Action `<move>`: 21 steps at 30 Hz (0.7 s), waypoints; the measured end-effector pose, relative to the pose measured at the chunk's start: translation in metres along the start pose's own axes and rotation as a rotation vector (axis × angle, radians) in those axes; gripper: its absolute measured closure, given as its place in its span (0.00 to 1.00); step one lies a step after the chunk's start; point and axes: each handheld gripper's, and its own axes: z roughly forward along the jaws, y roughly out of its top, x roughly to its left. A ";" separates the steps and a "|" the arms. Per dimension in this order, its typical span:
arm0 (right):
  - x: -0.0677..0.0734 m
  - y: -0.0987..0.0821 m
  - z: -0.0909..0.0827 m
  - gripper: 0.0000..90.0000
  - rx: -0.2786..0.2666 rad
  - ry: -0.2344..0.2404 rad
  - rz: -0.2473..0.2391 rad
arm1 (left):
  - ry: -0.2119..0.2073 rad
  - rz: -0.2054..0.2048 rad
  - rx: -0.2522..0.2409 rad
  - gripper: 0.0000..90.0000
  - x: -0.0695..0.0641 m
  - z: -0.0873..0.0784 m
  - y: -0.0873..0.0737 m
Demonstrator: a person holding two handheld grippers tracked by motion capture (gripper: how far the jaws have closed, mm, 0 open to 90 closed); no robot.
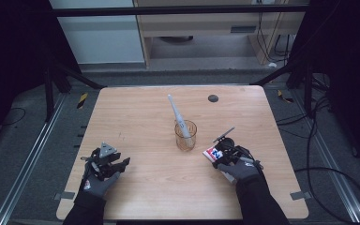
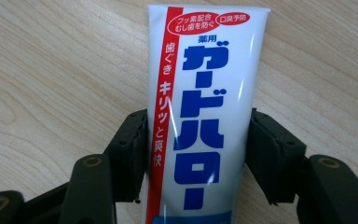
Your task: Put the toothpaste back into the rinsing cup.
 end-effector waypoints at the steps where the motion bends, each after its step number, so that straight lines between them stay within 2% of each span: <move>1: 0.000 0.000 0.000 0.49 0.001 0.001 -0.001 | -0.001 0.000 -0.002 0.58 0.000 0.000 0.000; 3: 0.000 0.001 0.000 0.51 0.007 0.003 0.005 | -0.001 0.001 -0.002 0.58 0.000 0.000 0.000; 4: -0.001 0.002 -0.001 0.55 0.021 0.009 0.013 | -0.001 0.000 -0.002 0.58 0.000 0.000 0.000; 10: -0.003 0.003 -0.007 0.71 0.014 0.017 0.018 | -0.001 0.000 -0.002 0.58 0.000 0.000 0.000; 15: 0.000 0.000 -0.011 0.76 0.004 0.021 0.023 | 0.000 0.000 -0.002 0.58 0.000 0.000 0.000; 17: -0.001 -0.001 -0.012 0.76 -0.009 0.028 0.021 | 0.001 0.000 0.000 0.58 0.000 0.000 0.000; 21: -0.001 -0.005 -0.026 0.77 -0.114 0.038 0.037 | 0.000 -0.001 -0.002 0.58 0.000 0.000 0.000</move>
